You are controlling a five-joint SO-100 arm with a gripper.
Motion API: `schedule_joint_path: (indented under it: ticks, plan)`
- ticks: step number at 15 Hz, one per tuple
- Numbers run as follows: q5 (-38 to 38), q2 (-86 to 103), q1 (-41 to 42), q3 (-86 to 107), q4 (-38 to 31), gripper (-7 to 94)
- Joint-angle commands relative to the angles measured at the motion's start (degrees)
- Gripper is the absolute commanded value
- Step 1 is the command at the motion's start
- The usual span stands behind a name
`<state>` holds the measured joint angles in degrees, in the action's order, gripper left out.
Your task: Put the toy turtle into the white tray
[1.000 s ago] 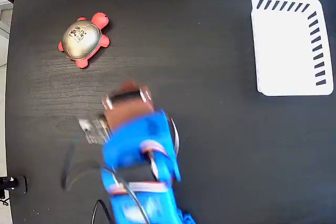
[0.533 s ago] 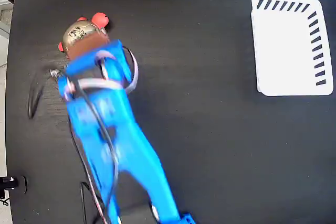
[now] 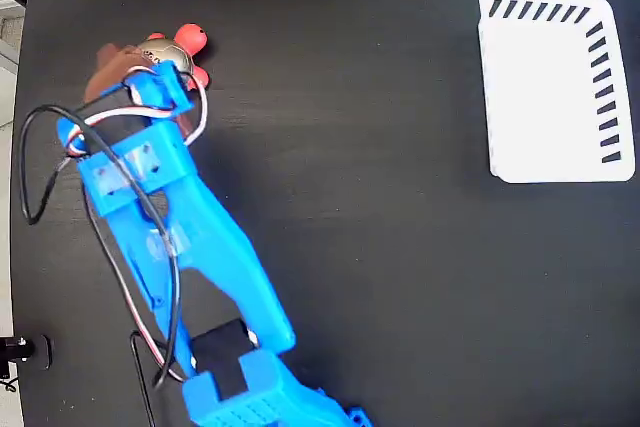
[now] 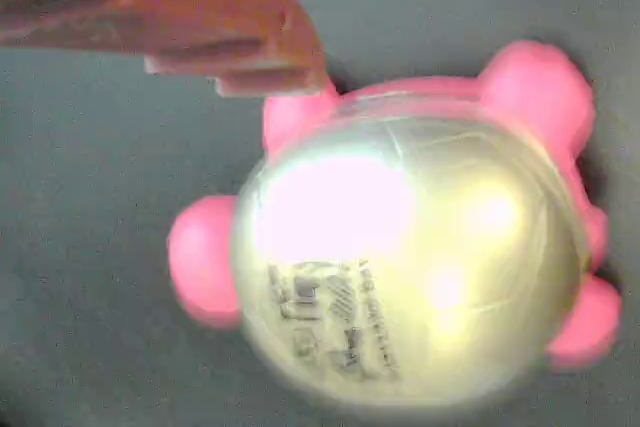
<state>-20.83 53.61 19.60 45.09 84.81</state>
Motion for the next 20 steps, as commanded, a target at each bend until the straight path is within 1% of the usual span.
schedule_joint_path:
  ticks: [1,5,11,15,16,17,18,20]
  plan:
    - [-1.8,-1.8,0.3,-8.7,1.8,59]
    - [-3.3,-8.5,-1.6,-14.2,1.8,59]
    - [-2.3,-17.1,-2.1,-22.6,1.6,59]
    - [-1.8,-19.9,-1.9,-23.6,0.7,59]
    - [-1.8,-20.1,-1.8,-23.6,0.7,54]
    - [-1.6,-20.4,-1.8,-23.6,0.6,42]
    - [-0.6,-20.5,-1.8,-23.6,0.4,27]
    - [0.7,-20.3,-1.8,-23.6,0.3,3]
